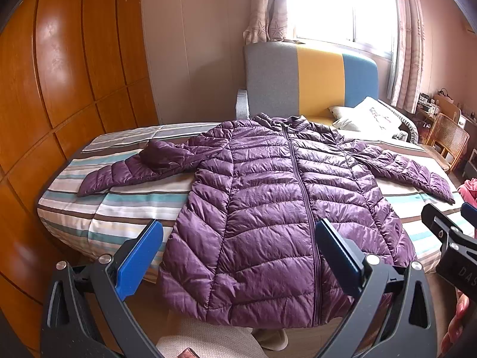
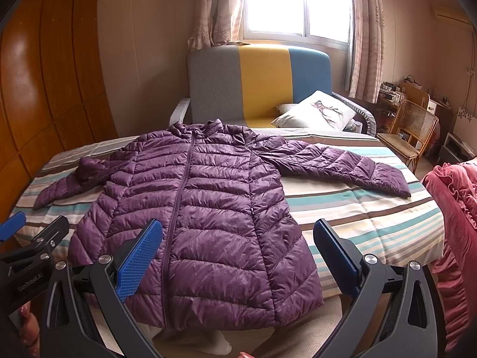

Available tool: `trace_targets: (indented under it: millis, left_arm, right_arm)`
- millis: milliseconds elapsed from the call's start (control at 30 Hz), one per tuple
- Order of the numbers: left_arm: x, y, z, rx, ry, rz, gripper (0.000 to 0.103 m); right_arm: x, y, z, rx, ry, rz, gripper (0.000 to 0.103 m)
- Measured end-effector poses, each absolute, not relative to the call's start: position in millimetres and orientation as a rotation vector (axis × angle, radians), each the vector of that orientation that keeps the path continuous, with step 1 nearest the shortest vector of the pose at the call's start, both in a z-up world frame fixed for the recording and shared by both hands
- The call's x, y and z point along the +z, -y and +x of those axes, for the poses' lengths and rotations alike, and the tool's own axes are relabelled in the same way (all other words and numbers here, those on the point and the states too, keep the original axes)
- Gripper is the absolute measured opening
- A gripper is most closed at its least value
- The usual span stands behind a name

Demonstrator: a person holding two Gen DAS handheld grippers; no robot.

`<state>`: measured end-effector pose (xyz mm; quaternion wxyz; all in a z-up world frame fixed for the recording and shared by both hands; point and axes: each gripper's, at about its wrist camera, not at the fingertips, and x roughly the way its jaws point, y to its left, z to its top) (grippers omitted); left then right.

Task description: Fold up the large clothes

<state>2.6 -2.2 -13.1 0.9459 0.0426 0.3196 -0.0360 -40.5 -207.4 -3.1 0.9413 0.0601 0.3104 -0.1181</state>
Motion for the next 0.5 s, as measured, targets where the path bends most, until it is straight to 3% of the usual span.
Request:
trace_targets:
  millis: [500]
  left_arm:
    - [-15.5, 3.3, 1.9, -0.077, -0.664, 0.086, 0.101]
  right_arm:
    - [-5.0, 207.9, -40.7, -0.238, -0.645, 0.127, 0.100]
